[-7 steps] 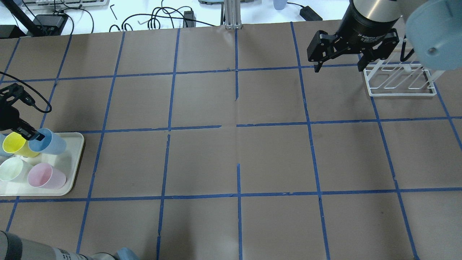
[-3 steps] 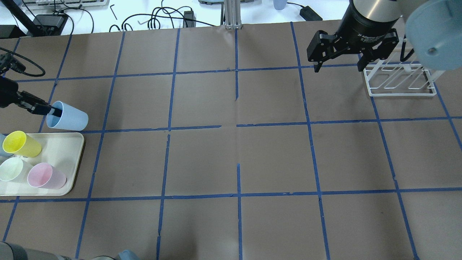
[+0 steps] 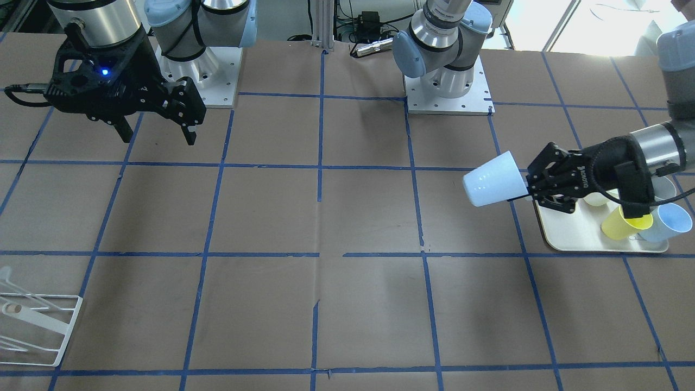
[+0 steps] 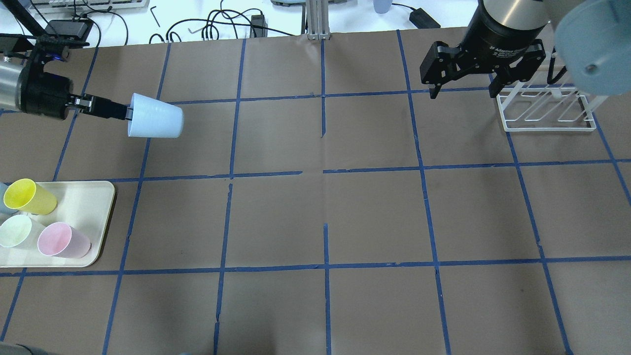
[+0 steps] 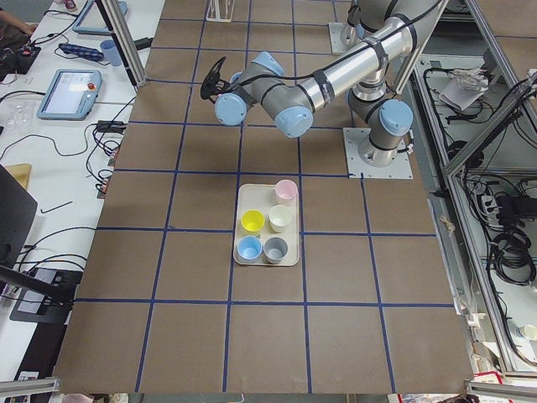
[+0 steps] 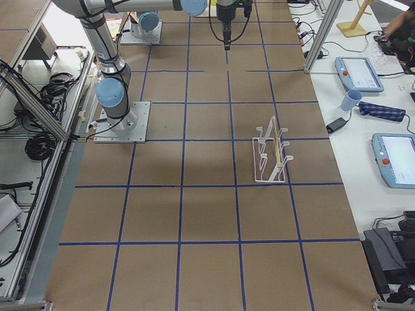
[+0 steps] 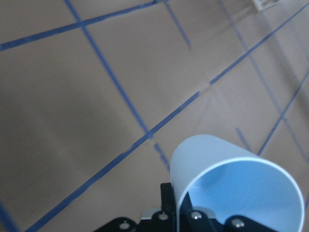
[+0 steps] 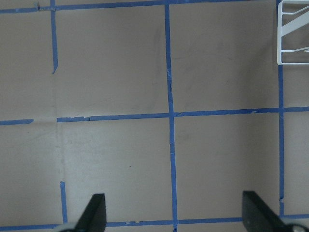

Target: Transfer IKEA cup to right arm and place on rack

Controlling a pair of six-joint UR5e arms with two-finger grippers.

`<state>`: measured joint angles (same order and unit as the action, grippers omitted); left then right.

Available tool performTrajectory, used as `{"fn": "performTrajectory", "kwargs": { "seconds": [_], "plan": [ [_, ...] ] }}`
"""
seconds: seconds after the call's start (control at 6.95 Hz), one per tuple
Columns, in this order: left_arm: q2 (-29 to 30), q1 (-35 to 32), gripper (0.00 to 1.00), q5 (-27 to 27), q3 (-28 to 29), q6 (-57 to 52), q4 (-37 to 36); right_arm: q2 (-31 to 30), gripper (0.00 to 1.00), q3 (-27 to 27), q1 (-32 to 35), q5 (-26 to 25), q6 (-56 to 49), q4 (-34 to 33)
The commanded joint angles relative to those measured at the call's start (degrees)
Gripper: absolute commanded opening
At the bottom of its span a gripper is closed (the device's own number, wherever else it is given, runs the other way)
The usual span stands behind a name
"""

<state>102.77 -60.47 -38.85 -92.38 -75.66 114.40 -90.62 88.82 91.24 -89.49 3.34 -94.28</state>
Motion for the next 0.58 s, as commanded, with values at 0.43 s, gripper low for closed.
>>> {"fn": "performTrajectory", "kwargs": {
  "seconds": [0.43],
  "plan": [
    [-1.07,-24.11,0.0,44.04,-8.68,-0.37,12.06,0.0,1.0,-4.95,-8.41,10.53,-0.26,11.52]
  ]
}}
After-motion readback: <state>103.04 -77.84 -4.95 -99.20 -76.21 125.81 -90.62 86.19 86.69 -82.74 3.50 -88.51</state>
